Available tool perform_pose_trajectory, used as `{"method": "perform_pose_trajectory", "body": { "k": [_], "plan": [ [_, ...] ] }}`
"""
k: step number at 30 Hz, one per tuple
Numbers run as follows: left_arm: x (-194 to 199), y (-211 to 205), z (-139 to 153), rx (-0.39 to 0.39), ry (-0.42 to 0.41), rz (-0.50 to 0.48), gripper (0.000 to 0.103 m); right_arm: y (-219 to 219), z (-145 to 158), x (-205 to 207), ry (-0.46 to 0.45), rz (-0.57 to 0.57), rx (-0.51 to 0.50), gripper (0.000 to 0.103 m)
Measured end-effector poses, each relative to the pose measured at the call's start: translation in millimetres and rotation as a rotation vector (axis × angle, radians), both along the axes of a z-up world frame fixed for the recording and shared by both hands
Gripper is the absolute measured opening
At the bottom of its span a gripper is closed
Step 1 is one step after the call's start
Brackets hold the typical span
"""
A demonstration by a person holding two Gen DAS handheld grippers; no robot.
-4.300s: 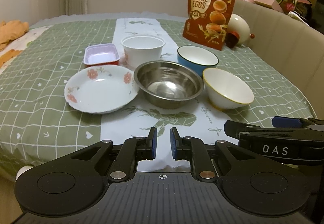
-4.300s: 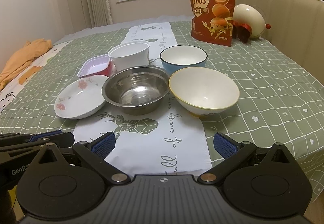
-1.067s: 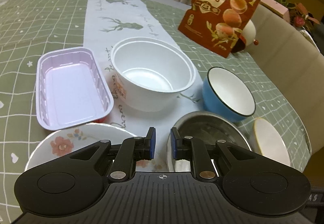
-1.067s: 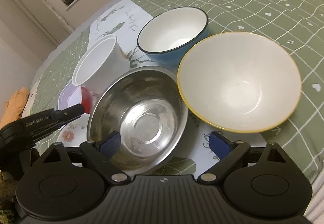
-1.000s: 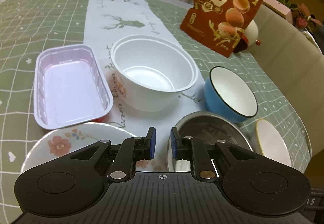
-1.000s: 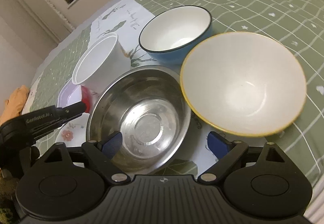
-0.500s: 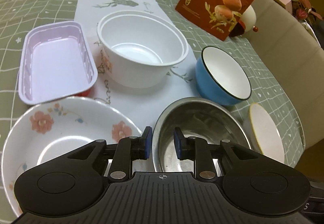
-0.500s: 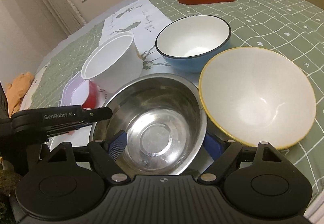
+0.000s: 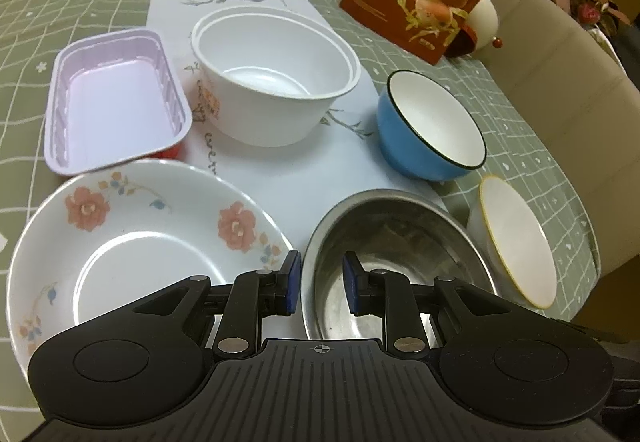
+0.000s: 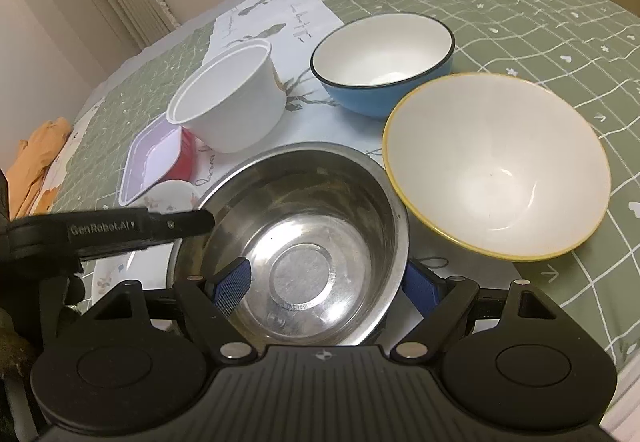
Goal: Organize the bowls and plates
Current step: 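Lift the steel bowl with the right gripper toward the floral plate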
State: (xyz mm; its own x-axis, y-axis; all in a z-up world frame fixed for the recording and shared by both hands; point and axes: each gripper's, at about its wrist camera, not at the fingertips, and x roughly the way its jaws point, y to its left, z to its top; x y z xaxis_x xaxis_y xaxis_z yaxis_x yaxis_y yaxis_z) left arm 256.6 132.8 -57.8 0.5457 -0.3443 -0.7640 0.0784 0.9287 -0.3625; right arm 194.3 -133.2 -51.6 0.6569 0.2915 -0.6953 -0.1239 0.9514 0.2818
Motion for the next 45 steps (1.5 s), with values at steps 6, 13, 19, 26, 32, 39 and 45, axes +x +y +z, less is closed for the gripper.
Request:
{"method": "perform_pose_trajectory", "body": {
  "k": [6, 13, 19, 26, 32, 39, 45],
  "plan": [
    [7.9, -7.5, -1.6, 0.042, -0.002, -0.022, 0.025, -2.1, -9.7, 14.1, 0.028, -0.016, 0.007, 0.084],
    [8.9, -9.4, -0.7, 0.049, -0.006, -0.017, 0.025, 2.1, -7.5, 18.7, 0.016, 0.010, 0.017, 0.084],
    [1.9, -7.4, 9.7, 0.047, -0.037, -0.011, 0.025, 3.3, 3.1, 12.2, -0.036, 0.017, -0.002, 0.084],
    [-13.4, 6.1, 34.5, 0.035, -0.109, 0.016, 0.025, 17.4, 25.6, -2.8, -0.132, 0.048, -0.031, 0.085],
    [-33.6, 29.7, 52.6, 0.034, -0.160, 0.060, 0.026, 37.2, 37.6, -4.6, -0.152, 0.084, -0.042, 0.086],
    [-47.5, 68.0, 41.6, 0.047, -0.120, 0.144, 0.026, 76.0, 30.6, -3.7, -0.118, 0.173, -0.046, 0.086],
    [-56.9, 93.7, 22.6, 0.046, -0.070, 0.190, 0.026, 105.7, 12.7, -0.2, -0.062, 0.246, -0.073, 0.086]
  ]
}}
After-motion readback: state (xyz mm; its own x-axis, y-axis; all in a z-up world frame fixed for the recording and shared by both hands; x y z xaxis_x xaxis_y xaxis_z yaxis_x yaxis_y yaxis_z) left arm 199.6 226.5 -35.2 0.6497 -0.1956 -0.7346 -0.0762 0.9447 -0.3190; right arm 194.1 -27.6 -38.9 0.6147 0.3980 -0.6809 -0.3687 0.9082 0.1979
